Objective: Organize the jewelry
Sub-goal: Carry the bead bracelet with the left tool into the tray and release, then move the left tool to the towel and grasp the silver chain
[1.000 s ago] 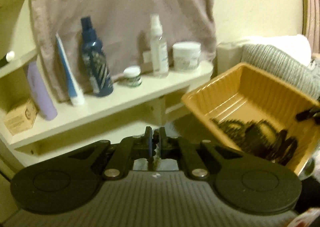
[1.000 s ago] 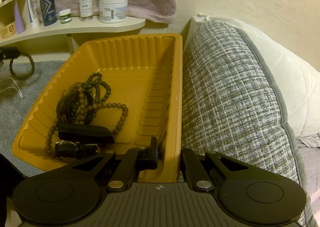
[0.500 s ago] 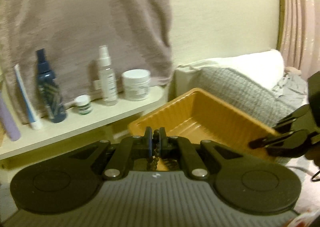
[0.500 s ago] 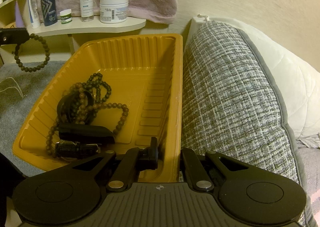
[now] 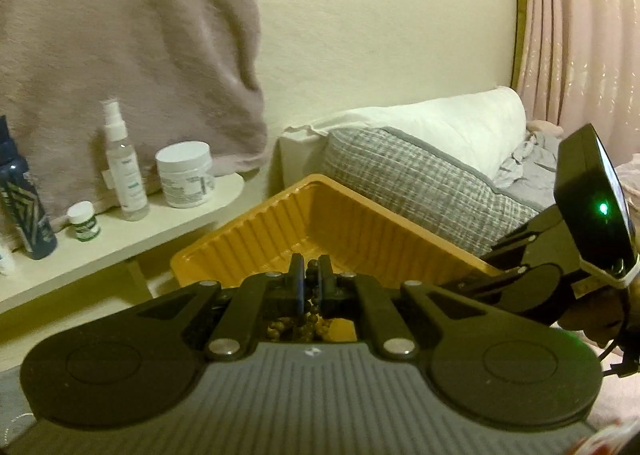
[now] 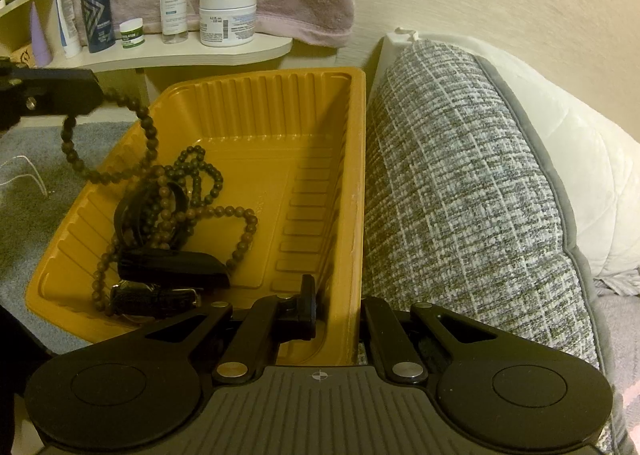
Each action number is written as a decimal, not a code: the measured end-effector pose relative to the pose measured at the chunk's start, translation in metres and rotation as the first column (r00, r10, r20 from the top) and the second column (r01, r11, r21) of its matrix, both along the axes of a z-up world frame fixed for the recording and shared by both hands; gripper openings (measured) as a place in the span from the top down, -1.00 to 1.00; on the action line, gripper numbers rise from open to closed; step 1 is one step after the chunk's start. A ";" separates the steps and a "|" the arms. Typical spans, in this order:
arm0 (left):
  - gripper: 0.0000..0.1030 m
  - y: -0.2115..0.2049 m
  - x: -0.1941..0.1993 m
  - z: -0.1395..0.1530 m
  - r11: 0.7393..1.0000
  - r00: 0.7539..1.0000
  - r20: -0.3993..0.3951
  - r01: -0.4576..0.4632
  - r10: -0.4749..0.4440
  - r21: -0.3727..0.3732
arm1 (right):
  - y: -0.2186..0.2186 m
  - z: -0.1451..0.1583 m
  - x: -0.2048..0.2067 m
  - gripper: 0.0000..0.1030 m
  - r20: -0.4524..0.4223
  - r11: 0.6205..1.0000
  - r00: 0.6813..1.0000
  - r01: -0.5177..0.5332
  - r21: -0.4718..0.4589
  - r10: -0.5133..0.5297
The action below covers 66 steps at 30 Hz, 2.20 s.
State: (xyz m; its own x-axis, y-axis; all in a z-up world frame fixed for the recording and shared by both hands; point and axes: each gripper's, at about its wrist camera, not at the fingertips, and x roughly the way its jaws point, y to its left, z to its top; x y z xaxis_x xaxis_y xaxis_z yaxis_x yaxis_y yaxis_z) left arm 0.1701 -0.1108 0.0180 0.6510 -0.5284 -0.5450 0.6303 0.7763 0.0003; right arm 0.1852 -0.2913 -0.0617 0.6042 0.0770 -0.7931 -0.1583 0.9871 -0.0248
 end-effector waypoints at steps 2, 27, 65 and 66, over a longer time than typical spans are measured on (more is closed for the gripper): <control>0.90 -0.003 0.000 -0.003 1.000 1.000 -0.008 0.007 -0.007 0.003 | 0.000 0.000 0.000 0.91 0.000 1.000 1.000 0.000 0.000 0.000; 0.48 0.020 0.001 -0.021 0.997 0.995 -0.061 -0.080 0.081 0.015 | 0.000 -0.001 -0.001 0.91 0.000 1.000 1.000 0.001 0.002 -0.001; 0.53 0.192 0.028 -0.097 0.852 0.957 0.047 -0.276 0.286 0.445 | -0.003 -0.006 0.002 0.89 -0.018 1.000 1.000 0.013 0.009 -0.012; 0.55 0.193 0.031 -0.098 0.854 0.964 0.040 -0.251 0.262 0.455 | -0.003 -0.007 0.002 0.89 -0.019 1.000 1.000 0.013 0.009 -0.013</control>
